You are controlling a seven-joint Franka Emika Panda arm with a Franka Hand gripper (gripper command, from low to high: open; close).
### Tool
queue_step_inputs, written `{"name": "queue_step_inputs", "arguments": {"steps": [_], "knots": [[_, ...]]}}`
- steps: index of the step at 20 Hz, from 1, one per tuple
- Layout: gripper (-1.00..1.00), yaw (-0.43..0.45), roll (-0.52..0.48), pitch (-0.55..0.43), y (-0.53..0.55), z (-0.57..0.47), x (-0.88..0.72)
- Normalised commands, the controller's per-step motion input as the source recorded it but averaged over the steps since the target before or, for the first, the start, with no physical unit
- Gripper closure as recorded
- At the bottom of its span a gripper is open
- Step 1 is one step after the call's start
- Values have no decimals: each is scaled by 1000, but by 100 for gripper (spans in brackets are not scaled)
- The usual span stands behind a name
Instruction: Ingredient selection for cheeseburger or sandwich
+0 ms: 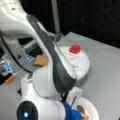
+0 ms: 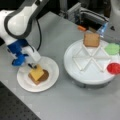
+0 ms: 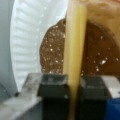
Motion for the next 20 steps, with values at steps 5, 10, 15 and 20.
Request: {"name": "queue_step_inputs", "arguments": {"steps": [5, 10, 15, 20], "knots": [[100, 29, 57, 111, -73, 28, 137], [100, 26, 26, 127, -48, 11, 125], [100, 30, -15, 155, -53, 6, 140], [-100, 42, -40, 165, -53, -1, 134]]}}
